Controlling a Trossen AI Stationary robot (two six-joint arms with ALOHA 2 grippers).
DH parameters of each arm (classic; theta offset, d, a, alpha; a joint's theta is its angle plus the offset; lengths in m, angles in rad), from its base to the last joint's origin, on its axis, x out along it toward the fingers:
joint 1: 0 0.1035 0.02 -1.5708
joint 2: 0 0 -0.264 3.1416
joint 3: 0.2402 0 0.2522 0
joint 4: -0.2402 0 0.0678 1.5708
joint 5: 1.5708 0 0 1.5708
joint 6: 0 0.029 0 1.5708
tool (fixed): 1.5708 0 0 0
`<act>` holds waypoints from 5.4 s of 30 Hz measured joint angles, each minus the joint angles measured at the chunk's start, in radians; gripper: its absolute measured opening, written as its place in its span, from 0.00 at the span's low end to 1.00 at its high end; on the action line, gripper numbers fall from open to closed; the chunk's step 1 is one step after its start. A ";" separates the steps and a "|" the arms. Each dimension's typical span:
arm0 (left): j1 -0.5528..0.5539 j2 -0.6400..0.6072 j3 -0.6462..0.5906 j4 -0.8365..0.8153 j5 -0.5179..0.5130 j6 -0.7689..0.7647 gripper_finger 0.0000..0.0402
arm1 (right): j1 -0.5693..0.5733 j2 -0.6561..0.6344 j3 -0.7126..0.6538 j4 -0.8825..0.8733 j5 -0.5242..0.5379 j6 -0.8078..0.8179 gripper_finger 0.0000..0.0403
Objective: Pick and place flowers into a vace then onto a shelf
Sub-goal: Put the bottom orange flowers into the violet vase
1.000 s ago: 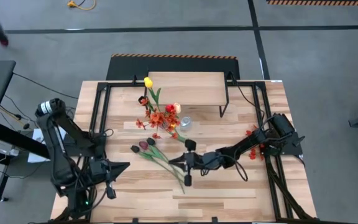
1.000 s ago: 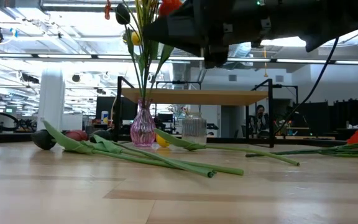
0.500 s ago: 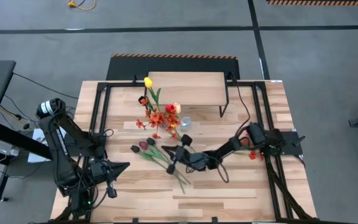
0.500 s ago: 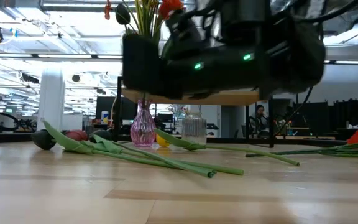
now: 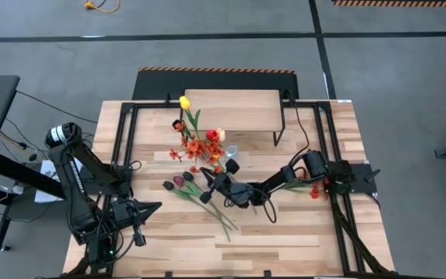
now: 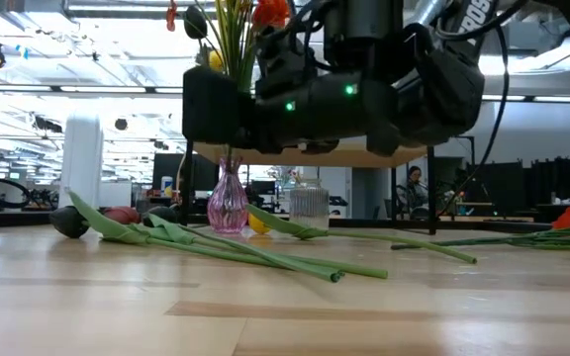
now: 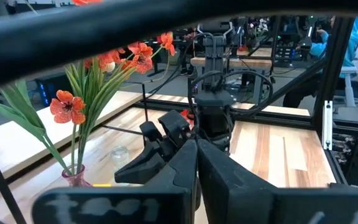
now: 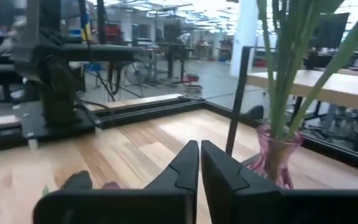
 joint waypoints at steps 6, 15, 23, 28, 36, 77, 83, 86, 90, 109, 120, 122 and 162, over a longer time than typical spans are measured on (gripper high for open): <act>0.000 0.000 0.000 -0.001 0.026 0.016 0.00 | 0.001 0.000 0.028 -0.001 0.001 -0.043 0.13; 0.001 0.000 0.000 -0.002 0.042 0.016 0.00 | -0.006 0.000 0.061 -0.013 0.109 -0.098 0.27; 0.001 0.000 0.000 -0.005 0.050 0.024 0.00 | -0.026 0.000 0.061 -0.014 0.135 -0.148 0.30; 0.001 0.000 0.000 -0.005 0.051 0.024 0.00 | -0.044 0.000 0.061 -0.014 0.133 -0.148 0.30; 0.001 0.000 0.001 -0.005 0.051 0.024 0.00 | -0.068 0.000 0.061 -0.014 0.130 -0.148 0.30; 0.000 0.000 0.001 -0.004 0.057 0.027 0.00 | -0.104 0.000 0.114 -0.015 0.131 -0.208 0.29; 0.000 0.000 0.001 -0.004 0.057 0.027 0.00 | -0.104 0.000 0.114 -0.015 0.131 -0.208 0.22; 0.000 0.000 0.001 -0.004 0.057 0.027 0.00 | -0.104 0.000 0.114 -0.015 0.131 -0.207 0.16; 0.000 0.000 0.001 -0.004 0.057 0.027 0.00 | -0.104 0.000 0.113 -0.015 0.131 -0.198 0.07; 0.000 0.000 0.001 -0.004 0.057 0.027 0.00 | -0.102 -0.004 0.115 -0.091 0.128 -0.122 0.02; 0.000 0.000 0.001 -0.004 0.057 0.026 0.00 | -0.095 -0.002 0.114 -0.090 0.129 -0.131 0.01; 0.000 0.000 0.001 -0.004 0.057 0.026 0.00 | -0.095 -0.012 0.118 -0.127 0.128 -0.130 0.01; 0.000 0.000 0.001 -0.003 0.086 0.023 0.00 | -0.222 -0.062 0.505 -1.103 -0.267 0.177 0.00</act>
